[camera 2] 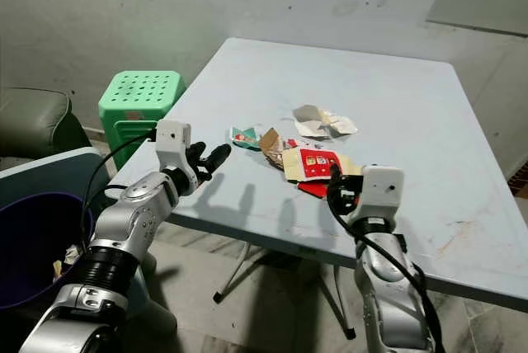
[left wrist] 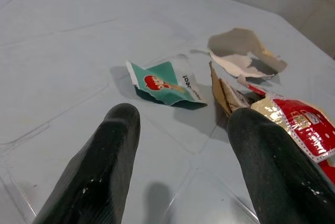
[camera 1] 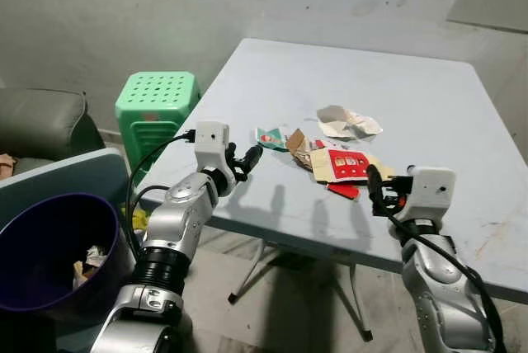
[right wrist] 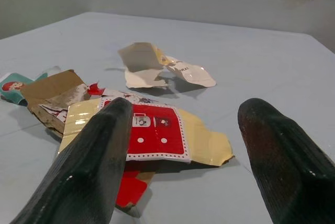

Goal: Picking trash to rubbish bin

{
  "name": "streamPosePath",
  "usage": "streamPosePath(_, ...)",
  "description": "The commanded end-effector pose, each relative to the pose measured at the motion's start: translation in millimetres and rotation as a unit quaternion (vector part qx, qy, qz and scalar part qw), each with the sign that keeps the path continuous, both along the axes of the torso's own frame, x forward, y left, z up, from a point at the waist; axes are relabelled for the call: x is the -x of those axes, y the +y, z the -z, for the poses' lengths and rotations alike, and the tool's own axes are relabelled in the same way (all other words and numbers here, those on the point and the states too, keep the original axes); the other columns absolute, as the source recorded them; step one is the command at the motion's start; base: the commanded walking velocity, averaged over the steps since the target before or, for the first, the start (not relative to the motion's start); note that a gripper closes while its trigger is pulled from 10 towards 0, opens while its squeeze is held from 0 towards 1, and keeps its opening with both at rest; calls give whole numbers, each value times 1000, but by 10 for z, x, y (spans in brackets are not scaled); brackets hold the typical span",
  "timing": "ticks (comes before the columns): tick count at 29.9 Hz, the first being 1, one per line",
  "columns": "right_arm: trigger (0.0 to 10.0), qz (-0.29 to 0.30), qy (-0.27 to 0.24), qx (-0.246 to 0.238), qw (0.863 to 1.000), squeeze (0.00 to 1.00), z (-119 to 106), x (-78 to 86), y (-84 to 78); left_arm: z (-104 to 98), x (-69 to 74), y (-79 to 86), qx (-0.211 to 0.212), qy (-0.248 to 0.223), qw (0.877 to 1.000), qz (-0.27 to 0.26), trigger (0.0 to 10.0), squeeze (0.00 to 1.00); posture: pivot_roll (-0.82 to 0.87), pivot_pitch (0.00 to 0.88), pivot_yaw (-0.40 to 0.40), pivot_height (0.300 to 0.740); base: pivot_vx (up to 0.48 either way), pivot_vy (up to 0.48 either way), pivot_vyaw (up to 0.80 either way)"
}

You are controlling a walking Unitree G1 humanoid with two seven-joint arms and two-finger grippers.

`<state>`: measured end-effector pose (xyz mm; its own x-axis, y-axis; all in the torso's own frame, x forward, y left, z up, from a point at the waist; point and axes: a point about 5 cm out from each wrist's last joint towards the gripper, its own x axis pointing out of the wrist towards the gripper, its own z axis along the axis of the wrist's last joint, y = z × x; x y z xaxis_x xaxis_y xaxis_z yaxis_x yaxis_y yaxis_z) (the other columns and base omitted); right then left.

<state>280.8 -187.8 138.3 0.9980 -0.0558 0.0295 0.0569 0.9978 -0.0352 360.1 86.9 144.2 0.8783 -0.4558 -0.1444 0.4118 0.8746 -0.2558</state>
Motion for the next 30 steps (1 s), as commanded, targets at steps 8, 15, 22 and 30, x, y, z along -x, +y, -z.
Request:
streamPosePath(8,10000,-11,-28,24,999,0,-188,-6,-73,-139,-93,-47,-3,-19,999,29,10000,0,-193,150,-23,740,0,0,0)
streamPosePath(15,10000,-8,-24,22,999,0,-189,105,-68,-173,-179,-108,-1,-19,999,47,10000,1000,-235,211,-17,740,0,0,0)
streamPosePath(22,10000,-5,-28,16,999,0,-236,238,-70,-229,-254,-164,-9,-28,998,59,10000,376,-275,254,-4,740,0,0,0)
streamPosePath(30,10000,8,-33,15,999,0,-291,350,-90,-321,-333,-235,-3,-32,997,66,10000,0,-323,280,6,740,0,0,0)
